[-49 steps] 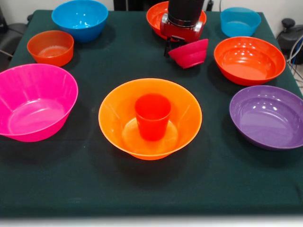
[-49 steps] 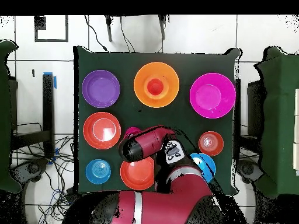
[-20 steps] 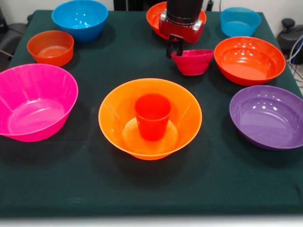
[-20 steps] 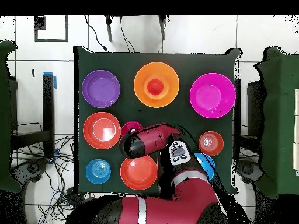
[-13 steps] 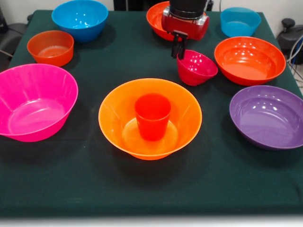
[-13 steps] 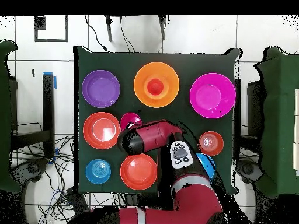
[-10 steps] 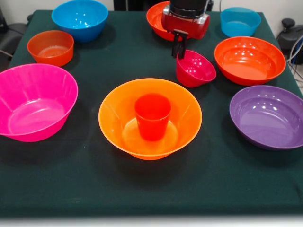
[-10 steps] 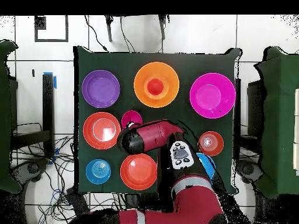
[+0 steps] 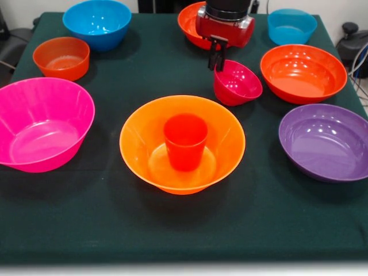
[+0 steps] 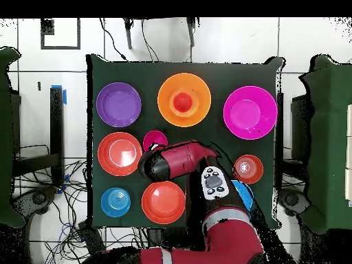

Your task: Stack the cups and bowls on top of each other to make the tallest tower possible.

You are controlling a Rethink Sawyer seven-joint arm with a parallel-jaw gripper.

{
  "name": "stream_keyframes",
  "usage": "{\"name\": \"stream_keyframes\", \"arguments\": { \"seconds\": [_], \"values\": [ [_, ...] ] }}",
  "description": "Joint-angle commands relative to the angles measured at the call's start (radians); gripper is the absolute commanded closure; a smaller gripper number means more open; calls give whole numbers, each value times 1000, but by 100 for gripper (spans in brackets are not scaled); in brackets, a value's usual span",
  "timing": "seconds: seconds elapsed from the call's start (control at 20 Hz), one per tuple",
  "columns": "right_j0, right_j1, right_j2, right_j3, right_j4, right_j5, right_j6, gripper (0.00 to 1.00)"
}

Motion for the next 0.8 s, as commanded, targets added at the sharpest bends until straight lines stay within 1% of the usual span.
{"name": "stream_keyframes", "arguments": {
  "seconds": [0.05,0.1,0.2,0.25,0.35,0.45,0.6,0.8],
  "values": [
    [-48,-1,106,-10,21,86,-87,100],
    [-53,-9,111,-3,22,88,-91,100],
    [-73,-57,129,35,30,107,-107,100],
    [-91,-100,146,66,46,132,-121,100],
    [-109,-154,163,103,57,158,-139,100],
    [-126,-187,178,123,65,180,-152,100],
    [-146,-212,196,140,70,200,-161,100],
    [-170,-227,219,159,68,208,-167,100]
  ]
}}
